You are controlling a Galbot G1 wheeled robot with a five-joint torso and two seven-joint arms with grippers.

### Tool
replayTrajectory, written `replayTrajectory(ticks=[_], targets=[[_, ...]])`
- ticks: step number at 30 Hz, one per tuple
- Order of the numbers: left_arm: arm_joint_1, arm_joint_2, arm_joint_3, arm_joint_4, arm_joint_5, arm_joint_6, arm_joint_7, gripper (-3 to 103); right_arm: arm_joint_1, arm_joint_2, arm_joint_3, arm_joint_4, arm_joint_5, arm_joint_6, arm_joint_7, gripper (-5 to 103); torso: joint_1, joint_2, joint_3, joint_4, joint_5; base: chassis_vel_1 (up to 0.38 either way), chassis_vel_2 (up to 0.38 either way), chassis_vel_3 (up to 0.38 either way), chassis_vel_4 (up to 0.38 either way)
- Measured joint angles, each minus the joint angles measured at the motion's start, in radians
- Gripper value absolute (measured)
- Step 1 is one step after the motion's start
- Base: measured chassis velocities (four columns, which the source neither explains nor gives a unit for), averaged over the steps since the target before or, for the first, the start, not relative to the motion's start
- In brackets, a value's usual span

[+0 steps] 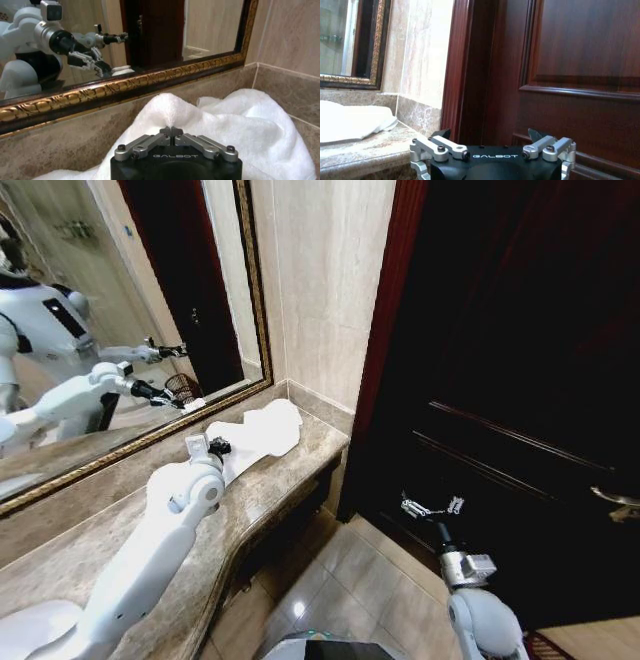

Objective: Discard the used towel into the hamper.

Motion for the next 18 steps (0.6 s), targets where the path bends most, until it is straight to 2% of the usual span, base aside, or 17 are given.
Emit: replayTrajectory(ticks=[11,14,16,17,18], targets=[[0.038,0.036,-0.017,-0.049,0.004,-0.013,0.041,0,0.003,-0.002,0.0,0.005,0.001,-0.001,0.001,100,0.033,0.07,0.037,0.0,0.0,0.0,0.0,0.0,0.0],[0.072,0.041,-0.038,-0.072,0.032,-0.026,0.076,0,0.004,-0.002,0.0,0.005,0.001,-0.001,0.002,100,0.04,0.084,0.044,-0.0001,0.0,0.0,0.0,0.0,0.0],[0.135,0.041,-0.068,-0.106,0.101,-0.065,0.139,0,0.004,-0.003,0.001,0.006,0.002,-0.002,0.003,100,0.048,0.102,0.054,0.0001,0.0,0.0,0.0,0.0,0.0],[0.135,0.041,-0.068,-0.106,0.101,-0.065,0.139,0,0.004,-0.003,0.001,0.006,0.002,-0.002,0.003,100,0.048,0.102,0.054,0.0001,0.0,0.0,0.0,0.0,0.0],[0.166,0.037,-0.084,-0.128,0.133,-0.09,0.167,0,0.003,-0.004,0.003,0.006,0.002,-0.002,0.003,100,0.051,0.109,0.058,0.0002,0.0,0.0,0.0,0.0,0.0]])
